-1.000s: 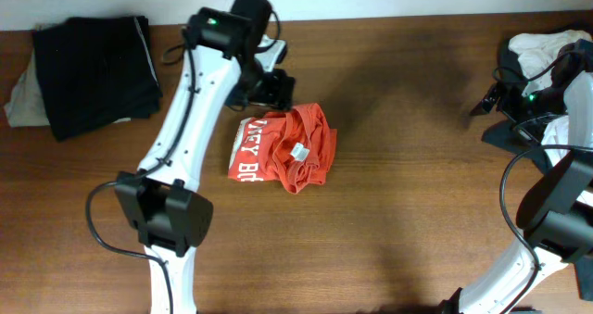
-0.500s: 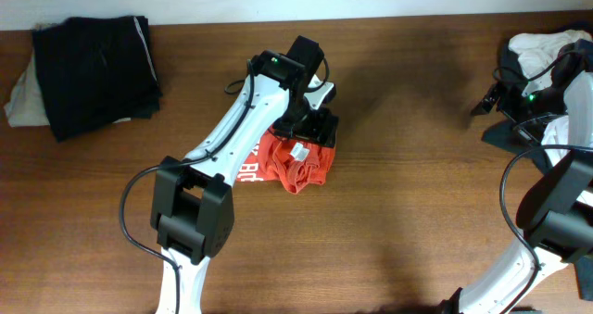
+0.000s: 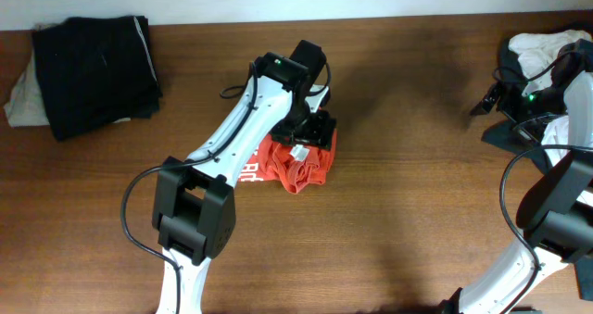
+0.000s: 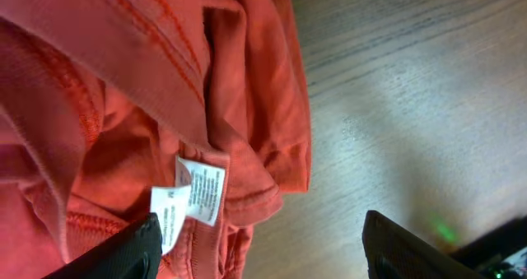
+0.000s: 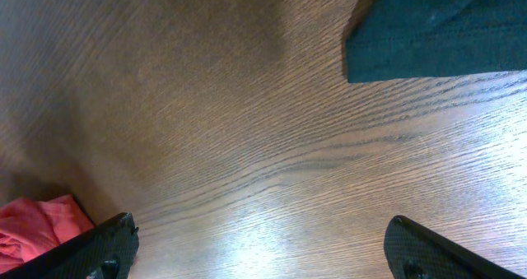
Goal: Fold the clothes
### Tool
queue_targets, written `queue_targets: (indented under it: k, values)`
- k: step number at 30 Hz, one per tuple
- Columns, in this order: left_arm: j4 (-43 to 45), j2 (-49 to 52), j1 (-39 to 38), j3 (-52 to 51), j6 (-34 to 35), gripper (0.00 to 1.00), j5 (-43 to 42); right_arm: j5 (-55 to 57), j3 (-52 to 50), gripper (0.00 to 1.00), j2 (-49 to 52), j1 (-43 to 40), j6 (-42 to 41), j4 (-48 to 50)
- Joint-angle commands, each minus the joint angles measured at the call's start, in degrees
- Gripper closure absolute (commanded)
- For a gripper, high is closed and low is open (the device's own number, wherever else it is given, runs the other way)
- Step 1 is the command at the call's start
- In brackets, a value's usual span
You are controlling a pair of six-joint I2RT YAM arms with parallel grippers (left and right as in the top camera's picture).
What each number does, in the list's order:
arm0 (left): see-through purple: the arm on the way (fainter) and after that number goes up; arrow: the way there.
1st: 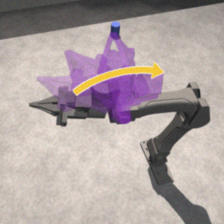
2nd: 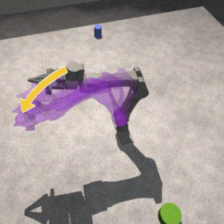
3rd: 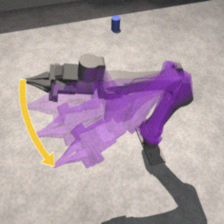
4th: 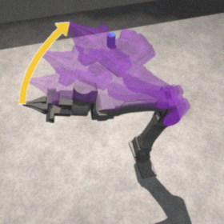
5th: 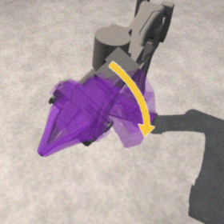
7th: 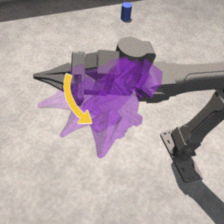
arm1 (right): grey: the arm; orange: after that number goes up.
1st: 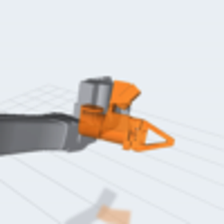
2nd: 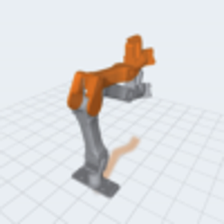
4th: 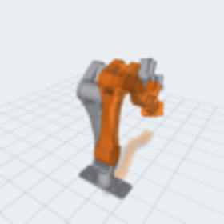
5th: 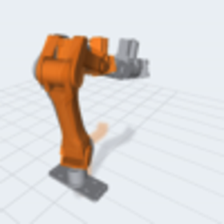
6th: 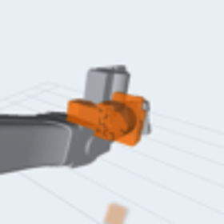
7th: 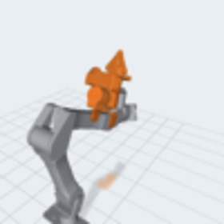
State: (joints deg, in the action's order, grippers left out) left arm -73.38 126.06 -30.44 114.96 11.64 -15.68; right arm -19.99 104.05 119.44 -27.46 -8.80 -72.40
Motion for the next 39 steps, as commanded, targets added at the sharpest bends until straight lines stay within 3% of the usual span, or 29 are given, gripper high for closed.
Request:
queue_targets:
  k: [1, 11, 15, 18, 28, 31, 34, 35, 39]
  values:
    - [2.25, 0.59, -0.17, -0.57, 0.76, 0.23, 1.07, -0.31, 1.03, 0.01, 0.2, -0.31, 0.37, 0.0]
    - [6.73, 4.72, -0.17, -0.57, 0.74, 0.24, 1.09, -0.31, 1.03, 0.01, 0.2, -0.31, 0.37, 0.0]
    - [12.41, 5.4, -0.28, 0.0, 0.74, 0.4, 1.09, -0.31, 1.03, 0.01, 0.2, -0.31, 0.37, 0.0]
    - [12.94, 5.4, -0.26, 1.6, 0.74, 0.74, 1.09, -0.31, 1.03, 0.01, 0.2, -0.31, 0.37, 0.0]
    - [19.69, 5.73, -1.01, 3.58, 0.33, 0.75, 2.16, -0.31, 1.03, 0.01, 0.2, -0.31, 0.37, 0.0]
    - [22.21, 6.8, -2.75, 3.58, 0.35, 0.55, 2.01, -0.31, 1.03, 0.01, 0.2, -0.31, 0.37, 0.0]
    - [22.25, 7.1, -4.5, 3.61, 0.33, 0.54, 1.99, -0.31, 1.03, 0.01, 0.2, -0.31, 0.37, 0.0]
    - [22.36, 6.88, -4.94, 4.35, 0.33, 0.48, 1.95, -0.31, 1.03, 0.01, 0.2, -0.31, 0.37, 0.0]
    - [19.76, 6.4, -5.03, 12.07, 0.26, 0.16, 1.55, -0.31, 1.03, 0.01, 0.2, -0.31, 0.37, 0.0]
